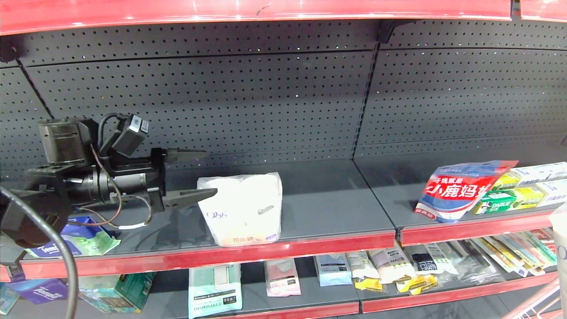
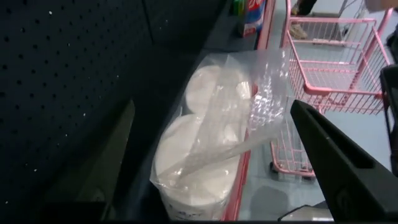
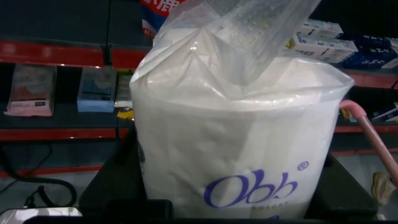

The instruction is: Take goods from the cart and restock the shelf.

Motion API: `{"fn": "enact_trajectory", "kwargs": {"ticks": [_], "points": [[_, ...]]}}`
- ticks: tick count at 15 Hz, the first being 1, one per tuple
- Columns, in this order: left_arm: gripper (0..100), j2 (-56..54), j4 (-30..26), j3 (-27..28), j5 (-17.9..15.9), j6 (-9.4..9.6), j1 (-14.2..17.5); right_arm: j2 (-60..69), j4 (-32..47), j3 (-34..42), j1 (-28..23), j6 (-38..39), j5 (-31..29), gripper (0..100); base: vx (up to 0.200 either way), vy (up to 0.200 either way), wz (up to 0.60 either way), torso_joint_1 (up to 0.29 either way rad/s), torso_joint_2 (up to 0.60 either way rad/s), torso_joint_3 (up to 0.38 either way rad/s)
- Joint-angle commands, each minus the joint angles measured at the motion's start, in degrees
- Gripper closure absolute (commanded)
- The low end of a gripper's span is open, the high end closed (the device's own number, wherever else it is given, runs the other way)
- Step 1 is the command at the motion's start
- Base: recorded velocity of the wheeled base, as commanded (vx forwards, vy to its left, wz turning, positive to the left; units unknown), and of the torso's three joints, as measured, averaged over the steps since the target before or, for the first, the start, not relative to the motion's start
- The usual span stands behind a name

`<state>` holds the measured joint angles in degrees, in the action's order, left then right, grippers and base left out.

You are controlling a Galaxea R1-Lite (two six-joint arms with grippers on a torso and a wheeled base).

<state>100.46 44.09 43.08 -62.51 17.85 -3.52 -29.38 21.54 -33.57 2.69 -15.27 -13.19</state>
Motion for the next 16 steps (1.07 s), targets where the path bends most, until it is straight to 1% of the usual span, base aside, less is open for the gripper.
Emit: {"fn": "enact_trajectory", "kwargs": {"ticks": [1, 2, 6, 8, 9, 10, 11, 12, 13, 14, 15, 16], "points": [[0, -3.8, 0.7, 0.3, 0.5, -3.17, 0.1, -0.2, 0.0, 0.1, 0.0, 0.0, 0.0, 100, 0.000, 0.000, 0.00, 0.000, 0.00, 0.000], [0, -4.1, 1.7, 0.2, 0.7, -4.49, 0.3, -0.3, 0.0, 0.1, 0.0, 0.0, 0.1, 100, 0.000, 0.000, 0.00, 0.000, 0.00, 0.000], [0, -4.2, 3.2, 0.1, 0.8, -4.93, 1.7, -0.5, 0.0, 0.4, 0.1, 0.1, 0.2, 100, 0.000, 0.000, 0.00, 0.000, 0.00, 0.000], [0, -4.2, 3.2, -0.1, 2.2, -5.10, 2.3, -0.2, -0.1, 0.8, 0.1, 0.1, 0.2, 100, 0.000, 0.000, 0.00, 0.000, 0.00, 0.000], [0, -4.2, 3.2, 0.1, 3.5, -5.28, 2.3, -0.1, -0.1, 0.9, 0.1, 0.1, 0.2, 100, 0.000, 0.000, 0.00, 0.000, 0.00, 0.000], [0, -4.2, 3.5, 0.0, 6.1, -5.72, 2.3, 0.0, -0.1, 1.1, 0.1, 0.1, 0.2, 100, 0.000, 0.000, 0.00, 0.000, 0.00, 0.000], [0, -4.1, 4.4, -0.2, 10.0, -6.60, 2.3, 0.1, -0.1, 1.3, 0.1, 0.1, 0.2, 100, 0.000, 0.000, 0.00, 0.000, 0.00, 0.000], [0, -4.2, 5.8, -0.2, 12.7, -8.18, 2.3, 0.0, -0.1, 1.4, 0.1, 0.2, 0.3, 100, 0.000, 0.000, 0.00, 0.000, 0.00, 0.000], [0, -4.4, 7.9, -0.2, 16.4, -10.55, 2.3, -0.1, -0.1, 1.6, 0.1, 0.2, 0.3, 100, 0.000, 0.000, 0.00, 0.000, 0.00, 0.000], [0, -4.7, 10.0, 0.0, 20.4, -13.36, 2.2, -0.2, -0.1, 1.7, 0.1, 0.3, 0.3, 100, 0.000, 0.000, 0.00, 0.000, 0.00, 0.000], [0, -4.8, 11.9, 0.2, 25.5, -16.26, 2.1, -0.2, -0.1, 1.7, 0.2, 0.4, 0.3, 100, 0.000, 0.000, 0.00, 0.000, 0.00, 0.000], [0, -4.9, 13.7, 0.4, 35.3, -18.46, 1.9, -0.2, -0.1, 1.8, 0.2, 0.6, 0.4, 100, 0.000, 0.000, 0.00, 0.000, 0.00, 0.000]]}}
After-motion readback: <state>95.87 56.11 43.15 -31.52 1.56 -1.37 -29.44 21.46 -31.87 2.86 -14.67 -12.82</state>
